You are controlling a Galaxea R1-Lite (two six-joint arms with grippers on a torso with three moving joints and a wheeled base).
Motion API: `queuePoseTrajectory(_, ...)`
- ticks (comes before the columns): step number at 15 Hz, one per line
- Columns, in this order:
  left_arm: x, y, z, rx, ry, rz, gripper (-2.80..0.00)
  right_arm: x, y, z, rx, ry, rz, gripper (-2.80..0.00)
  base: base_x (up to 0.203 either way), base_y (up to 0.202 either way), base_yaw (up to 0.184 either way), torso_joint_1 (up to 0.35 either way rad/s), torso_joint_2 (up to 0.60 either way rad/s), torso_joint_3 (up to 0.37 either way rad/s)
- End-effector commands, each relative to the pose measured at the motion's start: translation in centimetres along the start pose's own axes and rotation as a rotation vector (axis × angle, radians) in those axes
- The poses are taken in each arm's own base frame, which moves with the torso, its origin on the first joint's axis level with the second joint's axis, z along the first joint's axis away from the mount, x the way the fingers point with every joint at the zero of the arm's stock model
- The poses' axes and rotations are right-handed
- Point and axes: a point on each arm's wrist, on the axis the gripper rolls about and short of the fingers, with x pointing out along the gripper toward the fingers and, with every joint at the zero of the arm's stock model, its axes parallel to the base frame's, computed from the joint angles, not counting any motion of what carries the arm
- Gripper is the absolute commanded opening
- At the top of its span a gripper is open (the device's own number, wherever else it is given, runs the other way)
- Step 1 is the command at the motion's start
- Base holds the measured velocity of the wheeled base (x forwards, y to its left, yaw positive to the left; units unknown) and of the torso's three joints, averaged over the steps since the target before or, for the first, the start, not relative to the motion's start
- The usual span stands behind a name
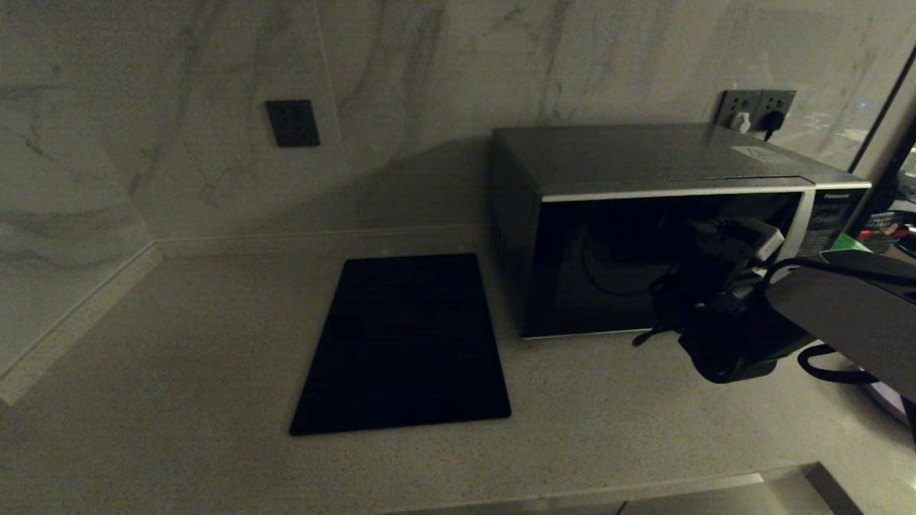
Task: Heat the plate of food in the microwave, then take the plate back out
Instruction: Open the microwave oven
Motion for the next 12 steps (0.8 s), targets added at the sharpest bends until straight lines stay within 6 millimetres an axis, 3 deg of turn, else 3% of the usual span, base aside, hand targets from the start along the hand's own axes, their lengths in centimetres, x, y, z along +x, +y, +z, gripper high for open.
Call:
queuePoseTrajectory(1,0.0,0.0,0.0,-0.001,-0.001,0.001,-2.8,0.0,-0.1,0.2,0.007,0.003,-0.02,-2.8,0.0,0.0,0.0,0.0,0.0,0.0)
queuePoseTrajectory(8,0.0,0.0,0.0,-0.001,-0.001,0.001,-2.8,-0.5,-0.2,0.3,0.012,0.003,-0.009,-2.8,0.0,0.0,0.0,0.0,0.0,0.0)
queuePoseTrajectory(12,0.0,0.0,0.0,-0.001,-0.001,0.001,-2.8,-2.2,-1.1,0.7,-0.005,0.004,0.031,-2.8,0.0,0.0,0.0,0.0,0.0,0.0)
